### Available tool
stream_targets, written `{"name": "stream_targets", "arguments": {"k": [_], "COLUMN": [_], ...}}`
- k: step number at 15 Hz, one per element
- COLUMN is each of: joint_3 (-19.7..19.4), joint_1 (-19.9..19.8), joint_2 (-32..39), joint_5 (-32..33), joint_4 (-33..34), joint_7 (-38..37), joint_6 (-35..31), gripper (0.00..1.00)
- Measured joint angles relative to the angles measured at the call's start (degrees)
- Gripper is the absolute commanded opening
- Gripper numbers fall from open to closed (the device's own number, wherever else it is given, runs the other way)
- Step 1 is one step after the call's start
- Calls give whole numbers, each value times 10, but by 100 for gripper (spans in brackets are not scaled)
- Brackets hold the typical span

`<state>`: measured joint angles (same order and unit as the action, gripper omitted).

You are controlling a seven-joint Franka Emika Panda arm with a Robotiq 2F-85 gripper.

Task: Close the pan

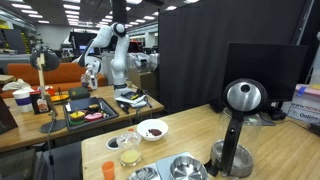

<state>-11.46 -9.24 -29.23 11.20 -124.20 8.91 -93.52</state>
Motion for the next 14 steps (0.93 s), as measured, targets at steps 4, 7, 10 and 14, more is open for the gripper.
{"name": "stream_targets", "arguments": {"k": [4, 7, 10, 14], "joint_3": [0, 7, 17, 22], "joint_1": [0, 4, 11, 15], "joint_2": [0, 12, 35, 48], "joint_5": [-3, -5, -5, -2], "joint_4": [-2, -19, -45, -55], "joint_7": [-8, -39, -52, -51], "joint_6": [0, -6, -7, -6], "gripper": [100, 100, 100, 100]}}
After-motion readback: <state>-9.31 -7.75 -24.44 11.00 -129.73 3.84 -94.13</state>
